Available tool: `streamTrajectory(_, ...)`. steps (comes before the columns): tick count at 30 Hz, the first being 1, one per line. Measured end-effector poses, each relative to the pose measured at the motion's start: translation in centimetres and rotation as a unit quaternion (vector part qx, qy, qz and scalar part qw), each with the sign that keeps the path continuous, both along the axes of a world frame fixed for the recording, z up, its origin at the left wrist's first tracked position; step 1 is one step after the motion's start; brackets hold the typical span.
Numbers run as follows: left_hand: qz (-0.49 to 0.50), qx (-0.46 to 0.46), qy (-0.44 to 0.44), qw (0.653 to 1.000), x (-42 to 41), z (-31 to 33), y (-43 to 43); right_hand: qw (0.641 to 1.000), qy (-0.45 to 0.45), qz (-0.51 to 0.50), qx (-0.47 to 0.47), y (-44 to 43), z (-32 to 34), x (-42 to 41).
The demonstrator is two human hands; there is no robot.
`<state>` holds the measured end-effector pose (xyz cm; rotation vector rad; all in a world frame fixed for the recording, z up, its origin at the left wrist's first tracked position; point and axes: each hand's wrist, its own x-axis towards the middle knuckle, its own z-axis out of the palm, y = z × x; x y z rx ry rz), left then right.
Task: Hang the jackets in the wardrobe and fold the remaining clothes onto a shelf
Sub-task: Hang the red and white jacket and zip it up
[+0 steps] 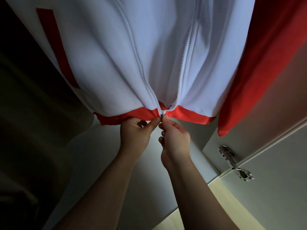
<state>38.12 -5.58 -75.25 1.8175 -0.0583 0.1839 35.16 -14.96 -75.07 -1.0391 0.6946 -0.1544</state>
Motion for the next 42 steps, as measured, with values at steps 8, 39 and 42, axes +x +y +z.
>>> streamTrajectory(8, 0.016, 0.082, -0.059, 0.995, 0.0, -0.2, 0.1, 0.999, 0.017, 0.019, 0.023, -0.1, 0.1, -0.2)
streamTrajectory(39, -0.040, 0.158, 0.028, 0.986, 0.8, -0.3, 2.7, 0.942, -0.036, 0.176, -0.284, -0.3, 8.2, -0.6)
streamTrajectory(42, -0.046, 0.188, 0.064, 0.979, 0.5, 1.6, 2.8, 0.942, -0.007, 0.189, -0.276, -0.2, 11.4, -0.7)
